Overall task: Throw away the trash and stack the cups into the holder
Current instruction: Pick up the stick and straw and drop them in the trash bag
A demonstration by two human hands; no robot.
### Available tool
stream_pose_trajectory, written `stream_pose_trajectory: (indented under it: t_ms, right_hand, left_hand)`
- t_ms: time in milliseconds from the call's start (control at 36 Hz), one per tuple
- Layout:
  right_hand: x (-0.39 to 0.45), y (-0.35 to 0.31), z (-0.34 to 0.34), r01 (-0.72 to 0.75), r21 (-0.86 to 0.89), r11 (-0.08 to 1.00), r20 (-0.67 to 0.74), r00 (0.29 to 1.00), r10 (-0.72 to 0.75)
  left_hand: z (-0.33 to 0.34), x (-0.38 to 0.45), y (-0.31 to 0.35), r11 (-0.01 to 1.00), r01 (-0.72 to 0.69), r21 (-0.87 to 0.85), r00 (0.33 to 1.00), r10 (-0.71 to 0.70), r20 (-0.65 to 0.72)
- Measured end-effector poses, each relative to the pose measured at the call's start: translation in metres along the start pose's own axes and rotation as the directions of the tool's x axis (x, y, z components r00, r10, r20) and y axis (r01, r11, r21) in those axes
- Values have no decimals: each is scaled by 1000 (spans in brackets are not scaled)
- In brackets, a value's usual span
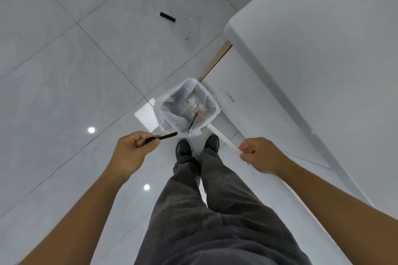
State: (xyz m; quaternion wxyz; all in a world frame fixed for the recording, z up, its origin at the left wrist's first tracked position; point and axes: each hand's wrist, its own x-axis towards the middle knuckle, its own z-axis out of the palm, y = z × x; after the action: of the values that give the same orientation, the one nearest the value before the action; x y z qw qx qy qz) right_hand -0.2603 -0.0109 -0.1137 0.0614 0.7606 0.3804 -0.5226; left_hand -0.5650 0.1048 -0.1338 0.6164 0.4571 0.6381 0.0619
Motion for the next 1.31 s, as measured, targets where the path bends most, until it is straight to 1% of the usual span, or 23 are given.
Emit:
stream_pose_trajectory:
  t_ms: [139, 194, 278, 361, 472, 583, 667, 750, 806, 889, 1028, 1194, 1306]
  right_hand:
    - [26, 4, 10, -14, 119, 993, -11, 1000, 15]
    - [42, 11, 22, -57, 165, 985, 23, 998, 54]
    - [57, 20, 34, -121, 214, 969, 56, 992, 111]
    - [71, 28, 45, -164, 240, 957, 76, 986, 150]
    - [88, 36, 57, -206, 272, 940, 89, 978, 188]
    - [111, 42, 68, -209, 250, 946, 94, 977, 191]
    - [127, 44, 76, -196, 233, 952, 111, 978, 174]
    - [145, 45, 85, -199, 263, 944, 120, 978, 173]
    - [156, 47, 91, -215, 284, 934, 123, 975, 187]
    - [176, 53, 104, -246, 302, 921, 115, 968, 221]
    - [207, 57, 125, -288, 343, 894, 117, 957, 264]
    - [248, 51, 137, -289, 356, 889, 149, 956, 251]
    - [275, 41, 137, -246, 341, 907, 157, 966, 203]
  left_hand:
    - [17, 21, -17, 999, 43, 18, 999, -43, 25]
    - [26, 34, -31, 996, 84, 29, 996, -84, 19]
    - [37, 53, -47, 990, 142, -10, 990, -142, 13]
    - [50, 68, -61, 985, 174, -14, 984, -174, 42]
    - [60, 83, -74, 975, 205, 91, 974, -212, 81]
    - [69, 100, -85, 965, 237, 113, 963, -249, 106]
    - [74, 113, -93, 962, 265, 62, 954, -271, 125]
    - [78, 126, -105, 935, 342, -90, 934, -328, 145]
    - [82, 133, -114, 909, 393, -139, 915, -373, 154]
    - [88, 147, -129, 882, 445, -155, 894, -426, 142]
    - [95, 172, -146, 861, 476, -181, 879, -465, 104]
    - [108, 206, -164, 846, 509, -158, 861, -503, 75]
    - [119, 226, -171, 841, 516, -161, 856, -514, 54]
